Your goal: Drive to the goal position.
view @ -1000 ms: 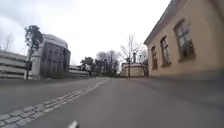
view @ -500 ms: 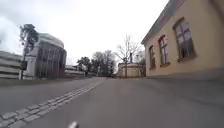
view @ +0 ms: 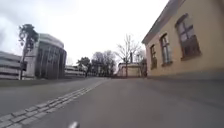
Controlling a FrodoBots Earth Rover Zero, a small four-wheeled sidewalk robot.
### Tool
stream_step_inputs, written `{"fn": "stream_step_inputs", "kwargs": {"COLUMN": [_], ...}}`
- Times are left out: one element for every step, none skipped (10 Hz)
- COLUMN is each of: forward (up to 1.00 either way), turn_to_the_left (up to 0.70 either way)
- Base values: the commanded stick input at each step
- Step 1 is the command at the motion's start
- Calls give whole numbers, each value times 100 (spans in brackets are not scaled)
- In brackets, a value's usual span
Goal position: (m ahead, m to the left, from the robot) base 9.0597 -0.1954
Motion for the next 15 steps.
{"fn": "stream_step_inputs", "kwargs": {"forward": [70,70,70,70,70,70,70,70,70,70,70,70,70,70,70], "turn_to_the_left": [-19,-27,-34,-17,0,0,0,0,0,0,0,0,0,0,0]}}
